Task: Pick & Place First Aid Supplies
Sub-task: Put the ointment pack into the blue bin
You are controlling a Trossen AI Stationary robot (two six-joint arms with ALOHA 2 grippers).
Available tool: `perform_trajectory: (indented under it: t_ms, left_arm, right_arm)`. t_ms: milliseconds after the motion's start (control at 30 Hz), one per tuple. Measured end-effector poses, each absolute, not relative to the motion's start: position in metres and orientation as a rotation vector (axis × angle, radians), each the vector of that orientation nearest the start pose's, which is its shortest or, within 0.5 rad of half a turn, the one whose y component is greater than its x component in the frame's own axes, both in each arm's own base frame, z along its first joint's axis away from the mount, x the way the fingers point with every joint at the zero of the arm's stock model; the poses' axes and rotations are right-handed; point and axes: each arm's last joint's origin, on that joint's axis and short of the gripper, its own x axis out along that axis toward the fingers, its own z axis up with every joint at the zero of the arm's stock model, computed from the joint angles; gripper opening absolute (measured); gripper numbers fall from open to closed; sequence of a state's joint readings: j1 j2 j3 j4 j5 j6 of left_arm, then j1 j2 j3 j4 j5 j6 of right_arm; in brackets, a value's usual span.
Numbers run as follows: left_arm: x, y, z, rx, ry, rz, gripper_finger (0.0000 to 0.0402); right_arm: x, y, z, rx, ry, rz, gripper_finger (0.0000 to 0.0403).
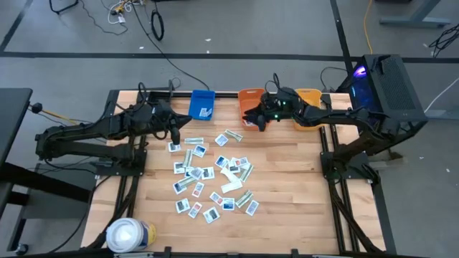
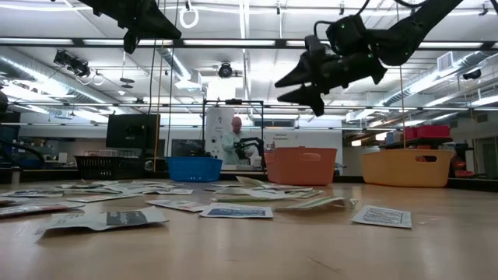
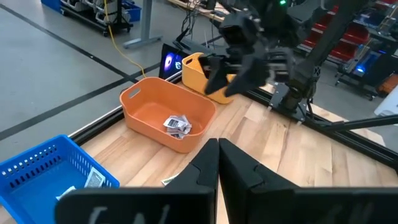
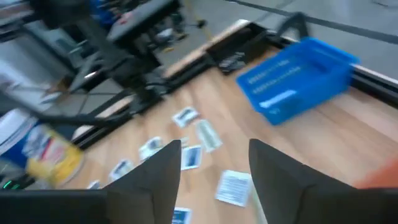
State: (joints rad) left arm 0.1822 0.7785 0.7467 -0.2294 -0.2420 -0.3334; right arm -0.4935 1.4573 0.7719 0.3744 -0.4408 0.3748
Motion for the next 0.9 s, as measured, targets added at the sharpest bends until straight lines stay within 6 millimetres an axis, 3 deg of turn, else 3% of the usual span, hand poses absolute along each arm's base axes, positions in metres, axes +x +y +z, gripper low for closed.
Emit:
perform_trajectory:
  t_ms: [200,433,600,900]
  left_arm:
    - [0.167,0.038,0.316,-0.322,0.190,0.462,0.0012]
    - [0.167,0.038,0.316,-0.322,0.190,0.462,0.0012]
    - [0.167,0.038,0.316,-0.322,0.190,0.462,0.0012]
    - [0.167,0.038,0.316,-0.322,0.190,0.462,0.0012]
  right_arm:
    - [0.289,-0.097,0.225,0.419,0.341,0.044,0.0171]
    - [0.292,-0.064,0.208,0.230,0.533,0.006,0.0161]
    - [0.292,-0.059,0.206,0.160,0.563,-0.012,0.0161]
    - [0.296,-0.059,0.196,0.231,0.593,-0.023,0.0160]
